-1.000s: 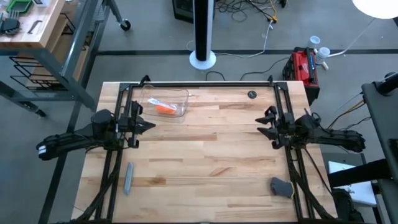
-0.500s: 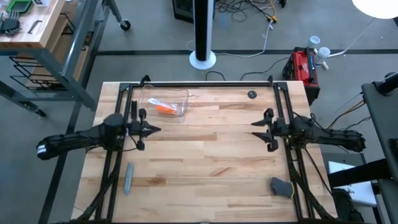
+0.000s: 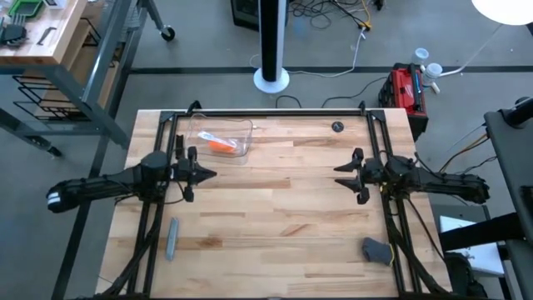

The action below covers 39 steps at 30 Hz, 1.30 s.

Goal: Roll bandage
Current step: Return to Home Position

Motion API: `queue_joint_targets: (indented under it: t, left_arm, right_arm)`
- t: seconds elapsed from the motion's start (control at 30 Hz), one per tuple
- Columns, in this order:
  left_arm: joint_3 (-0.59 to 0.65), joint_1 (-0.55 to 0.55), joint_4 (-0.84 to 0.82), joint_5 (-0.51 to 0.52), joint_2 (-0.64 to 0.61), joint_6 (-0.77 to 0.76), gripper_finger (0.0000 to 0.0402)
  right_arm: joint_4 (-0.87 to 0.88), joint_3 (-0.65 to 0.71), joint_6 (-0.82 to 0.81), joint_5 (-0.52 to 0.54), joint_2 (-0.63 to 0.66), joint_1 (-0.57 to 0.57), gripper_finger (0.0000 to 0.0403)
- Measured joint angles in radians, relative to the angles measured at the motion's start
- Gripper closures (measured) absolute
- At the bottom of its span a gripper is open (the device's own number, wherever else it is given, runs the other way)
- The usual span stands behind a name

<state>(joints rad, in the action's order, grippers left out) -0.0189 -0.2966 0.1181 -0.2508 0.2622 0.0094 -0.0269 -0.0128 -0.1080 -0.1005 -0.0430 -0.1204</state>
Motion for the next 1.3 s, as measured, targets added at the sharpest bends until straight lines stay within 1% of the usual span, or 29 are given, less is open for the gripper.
queue_joint_targets:
  t: [0.2,0.4,0.73,1.3]
  left_arm:
    - [0.0,0.0,0.001,0.0,0.022,0.0,0.0392]
    - [0.0,0.0,0.001,0.001,0.049,0.0,0.039]
    - [0.0,0.0,0.001,0.001,0.094,0.0,0.0401]
    - [0.0,0.0,0.001,0.001,0.154,0.0,0.0377]
  right_arm:
    - [0.0,0.0,0.06,0.0,-0.004,0.0,0.0213]
    - [0.0,0.001,0.056,-0.001,-0.004,0.0,0.0213]
    - [0.0,0.001,0.056,-0.001,-0.004,0.0,0.0213]
    - [0.0,0.002,0.056,-0.002,-0.004,0.0,0.0213]
